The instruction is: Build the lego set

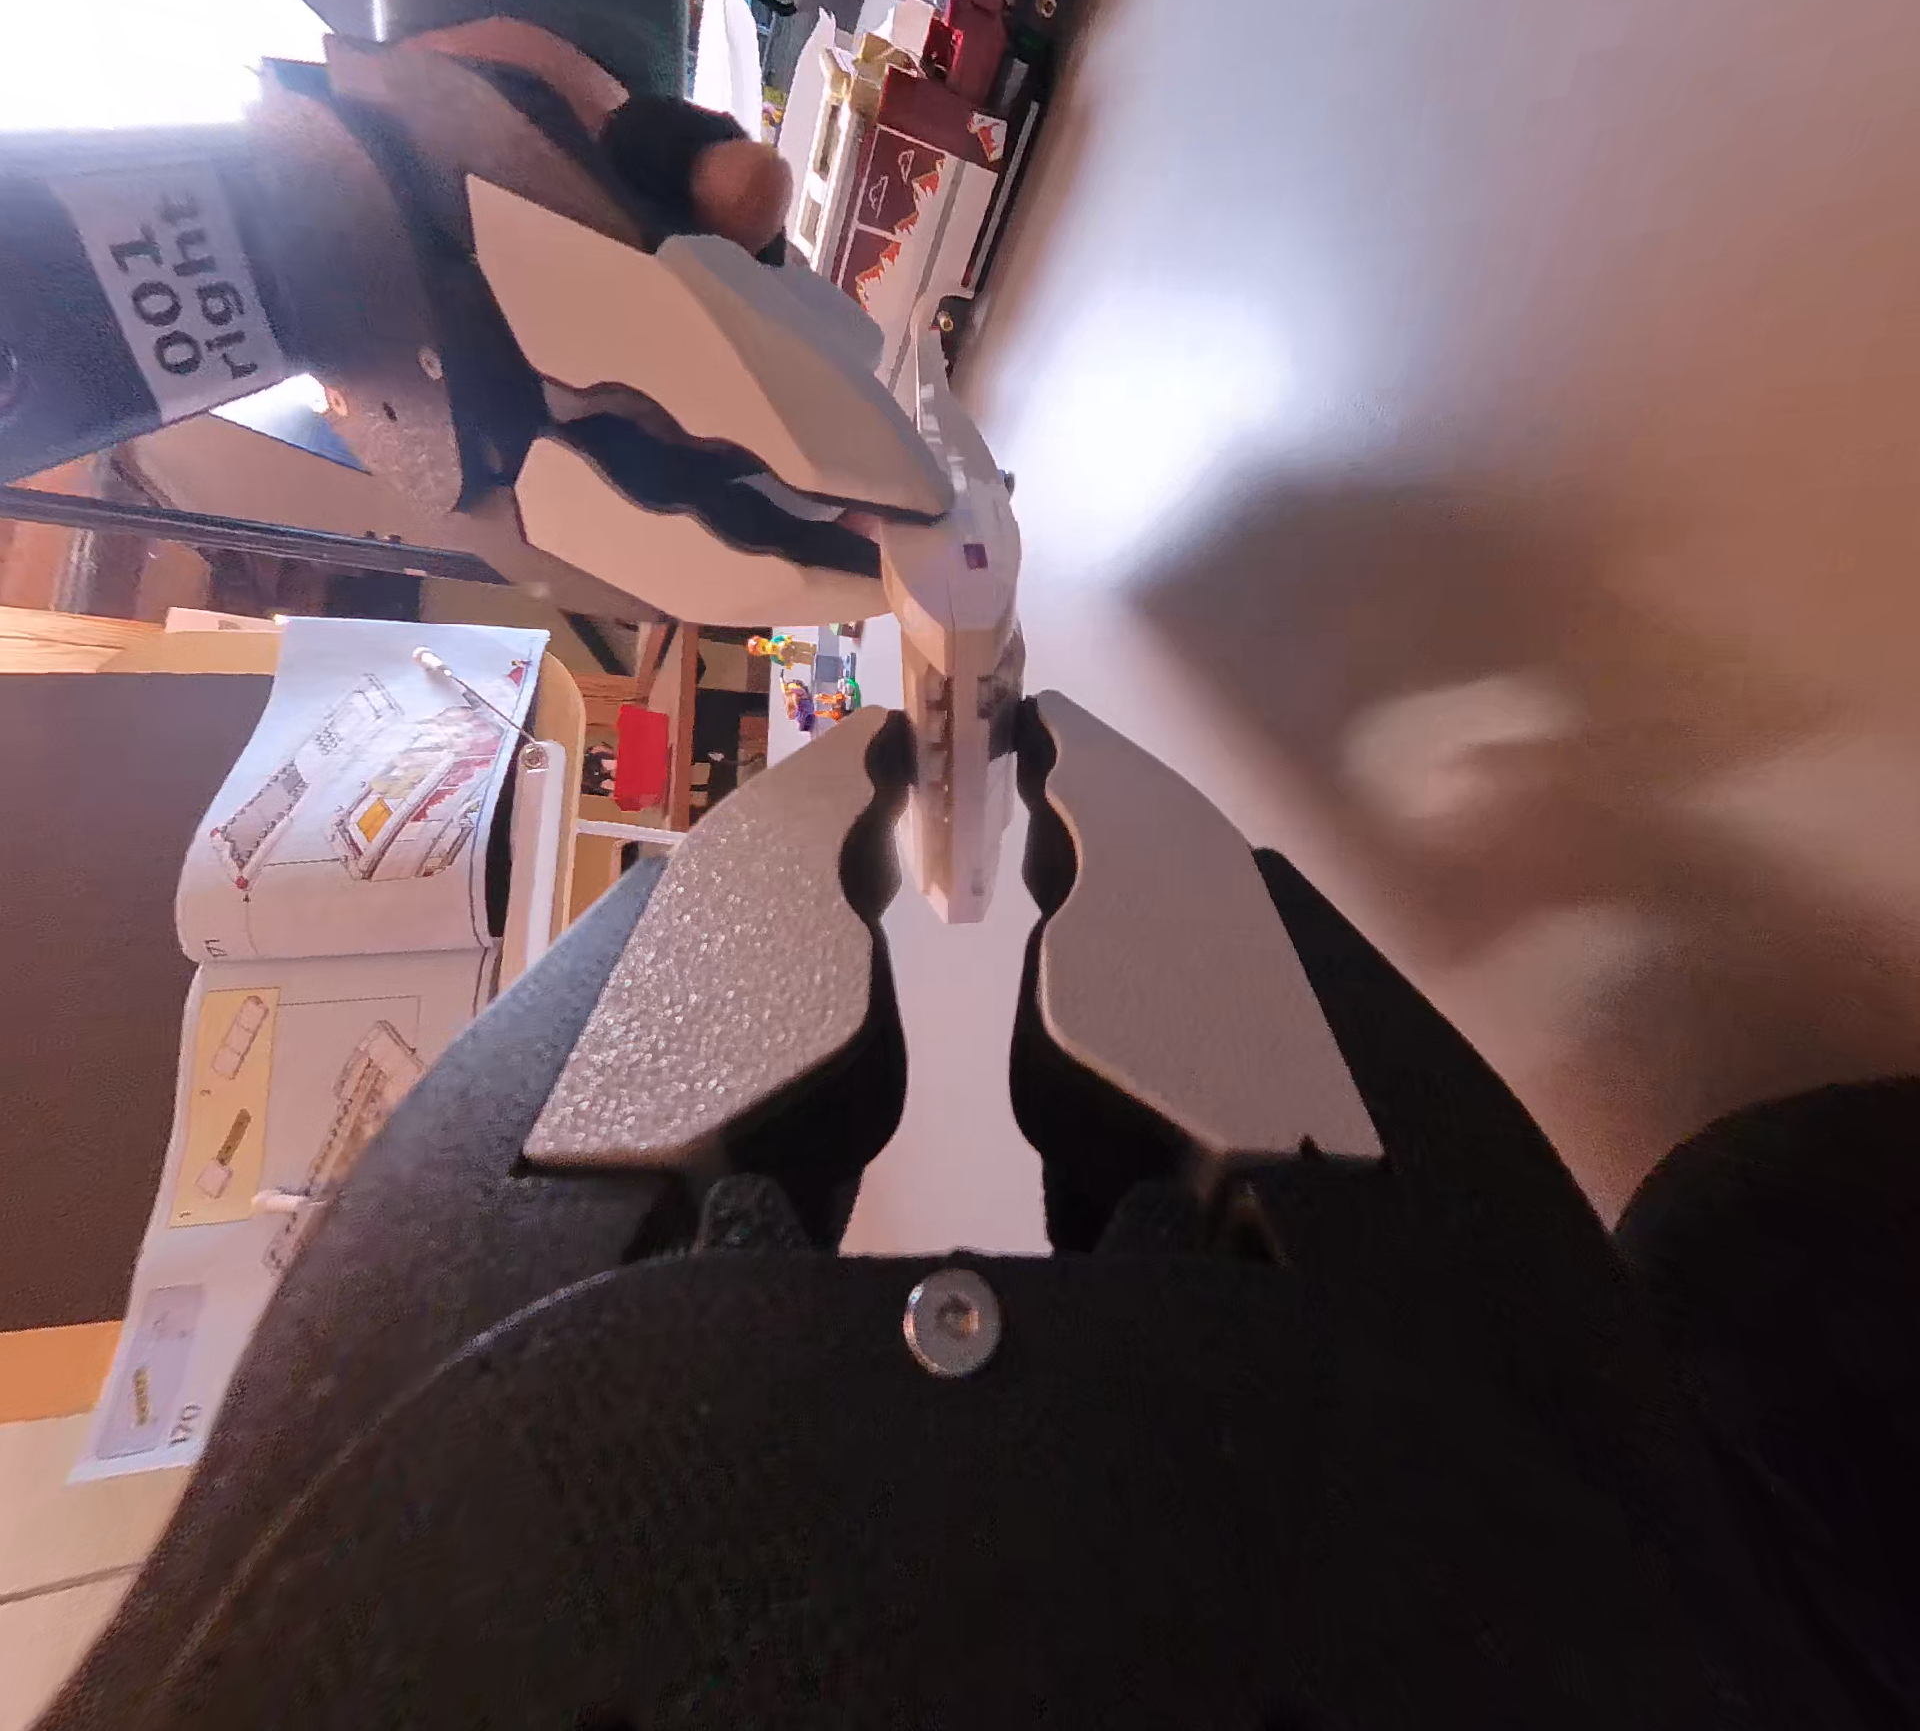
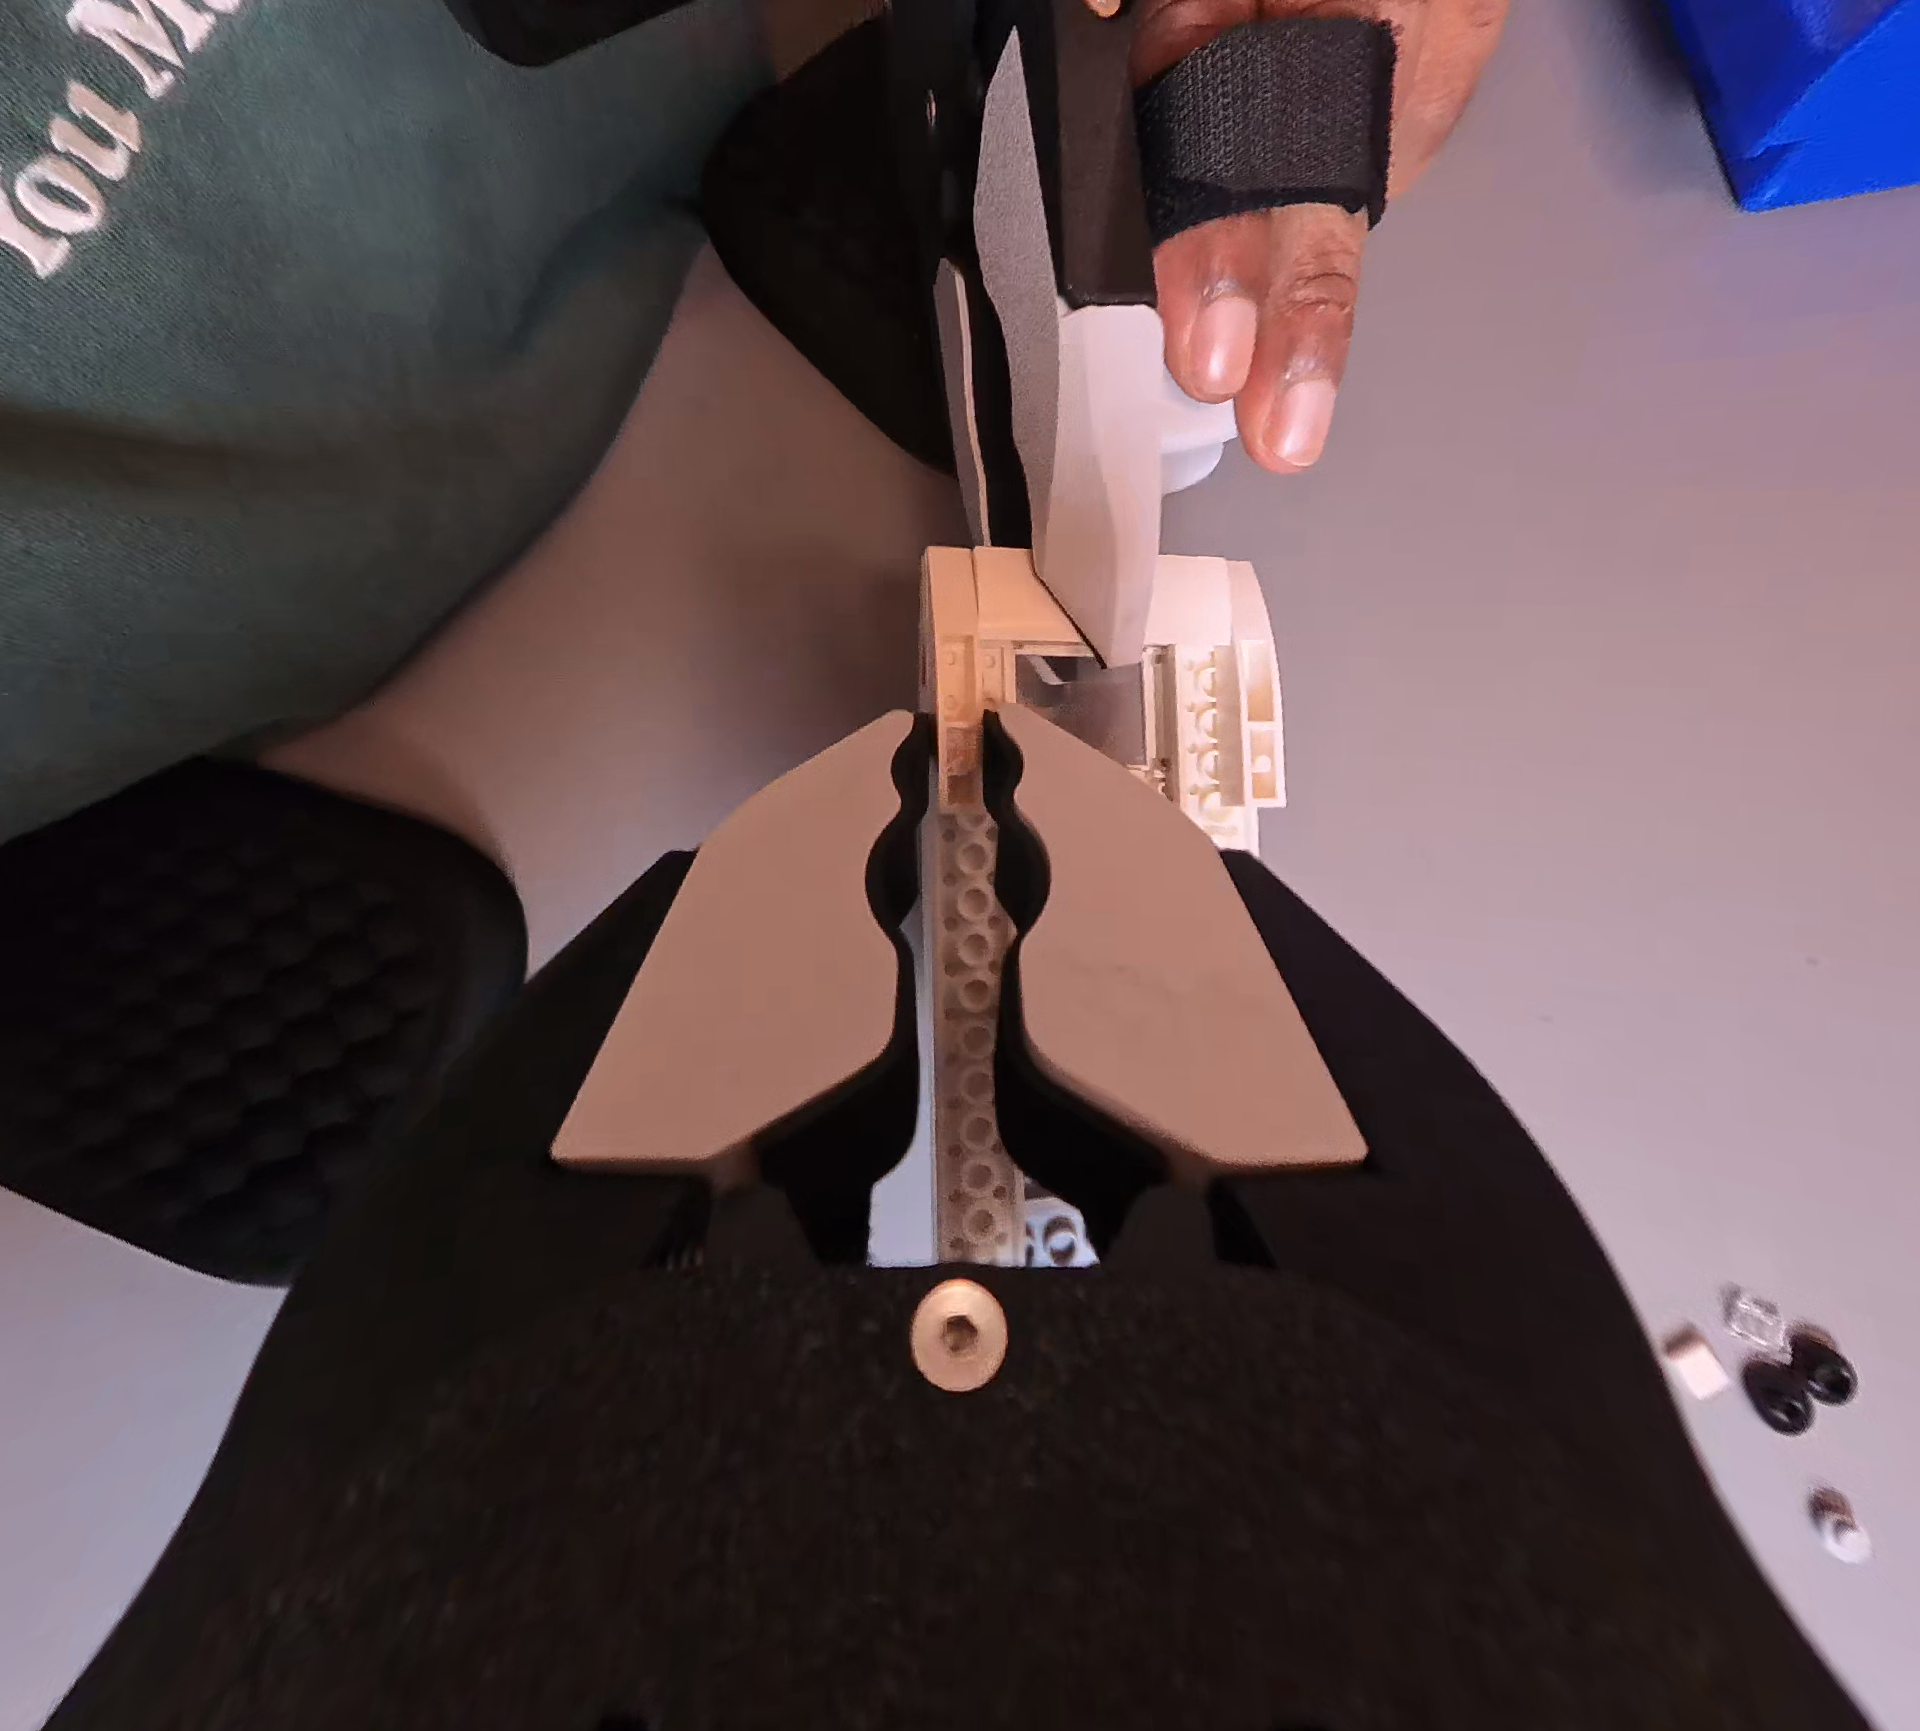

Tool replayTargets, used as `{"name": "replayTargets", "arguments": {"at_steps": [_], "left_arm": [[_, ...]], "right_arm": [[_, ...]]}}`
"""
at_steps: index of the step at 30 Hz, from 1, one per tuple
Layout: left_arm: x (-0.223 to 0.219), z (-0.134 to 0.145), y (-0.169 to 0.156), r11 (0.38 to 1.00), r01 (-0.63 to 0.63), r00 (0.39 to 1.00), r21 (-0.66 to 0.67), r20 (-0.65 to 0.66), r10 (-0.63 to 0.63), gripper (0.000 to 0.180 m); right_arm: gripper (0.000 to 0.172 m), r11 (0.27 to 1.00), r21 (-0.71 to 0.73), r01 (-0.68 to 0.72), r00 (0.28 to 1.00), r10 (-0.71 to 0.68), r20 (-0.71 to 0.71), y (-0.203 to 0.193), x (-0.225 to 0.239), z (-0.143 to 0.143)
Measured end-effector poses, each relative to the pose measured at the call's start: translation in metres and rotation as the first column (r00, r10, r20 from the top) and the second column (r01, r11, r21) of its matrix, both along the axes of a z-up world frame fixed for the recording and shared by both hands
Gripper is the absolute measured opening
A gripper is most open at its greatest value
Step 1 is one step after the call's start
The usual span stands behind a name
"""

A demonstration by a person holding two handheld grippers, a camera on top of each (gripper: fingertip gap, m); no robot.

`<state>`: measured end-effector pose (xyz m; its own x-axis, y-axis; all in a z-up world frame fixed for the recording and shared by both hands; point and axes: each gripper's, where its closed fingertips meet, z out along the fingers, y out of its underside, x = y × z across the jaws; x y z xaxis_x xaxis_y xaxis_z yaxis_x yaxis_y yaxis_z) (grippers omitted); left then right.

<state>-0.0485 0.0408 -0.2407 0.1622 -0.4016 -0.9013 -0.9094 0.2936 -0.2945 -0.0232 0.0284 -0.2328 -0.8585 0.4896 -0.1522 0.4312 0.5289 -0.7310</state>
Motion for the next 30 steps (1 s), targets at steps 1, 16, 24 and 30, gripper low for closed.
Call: {"name": "replayTargets", "arguments": {"at_steps": [1, 16, 24, 30], "left_arm": [[0.0, 0.001, -0.001, 1.0, -0.003, 1.0, -0.015, 0.014, 0.003, 0.021], [0.0, 0.021, 0.006, 0.96, -0.105, 0.982, -0.261, 0.128, 0.142, 0.021], [0.01, 0.024, -0.004, 0.943, -0.111, 0.985, -0.314, 0.09, 0.146, 0.021], [0.018, 0.029, -0.013, 0.952, -0.085, 0.984, -0.296, 0.127, 0.127, 0.021]], "right_arm": [[0.009, 1.0, -0.001, 0.012, 1.0, -0.012, -0.006, 0.0, 0.0, 0.001], [0.023, 0.652, 0.465, 0.598, 0.699, -0.14, -0.702, 0.008, -0.026, 0.019], [0.021, 0.626, 0.493, 0.604, 0.664, -0.052, -0.746, -0.008, -0.015, 0.028], [0.02, 0.719, 0.375, 0.585, 0.652, -0.142, -0.745, -0.015, -0.007, 0.032]]}}
